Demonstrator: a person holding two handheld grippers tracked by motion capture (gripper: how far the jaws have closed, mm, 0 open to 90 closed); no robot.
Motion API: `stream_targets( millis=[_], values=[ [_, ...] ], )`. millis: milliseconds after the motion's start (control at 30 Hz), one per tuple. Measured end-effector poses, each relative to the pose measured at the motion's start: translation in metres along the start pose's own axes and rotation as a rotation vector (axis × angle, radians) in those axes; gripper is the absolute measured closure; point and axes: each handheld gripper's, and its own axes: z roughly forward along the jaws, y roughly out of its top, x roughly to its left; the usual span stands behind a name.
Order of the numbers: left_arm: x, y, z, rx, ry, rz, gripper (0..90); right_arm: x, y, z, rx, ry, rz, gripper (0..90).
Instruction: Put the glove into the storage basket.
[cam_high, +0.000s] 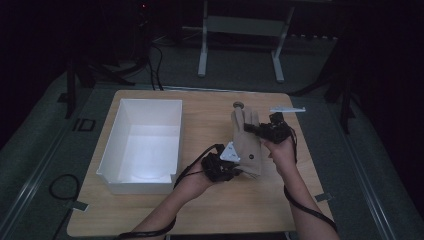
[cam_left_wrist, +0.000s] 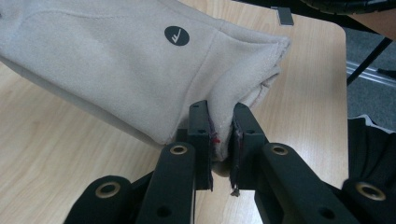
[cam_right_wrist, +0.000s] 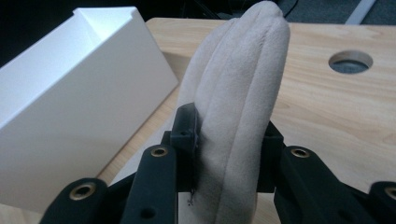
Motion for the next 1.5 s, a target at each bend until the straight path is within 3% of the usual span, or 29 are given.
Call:
stream_targets(
  millis=[333,567,1000,1500],
  values=[
    [0.002,0.014,-0.036,-0.001,0.044,0.013,81.5,0.02,0.028,-0.005,-0.025,0.03,-0.006,68.7],
    [0.007,0.013,-0.054,-0.01,0.068,0.005,81.5,0.036,0.045,-0.001,-0.029,0.036,-0.036,68.6],
    [0.017,-0.005,-0.08,-0.01,0.102,-0.025,81.5,0.062,0.061,0.022,-0.023,0.075,-0.054,68.6],
    [0.028,-0.033,-0.128,-0.017,0.177,-0.077,81.5,0.108,0.085,0.057,-0.014,0.129,-0.094,68.6]
  ],
)
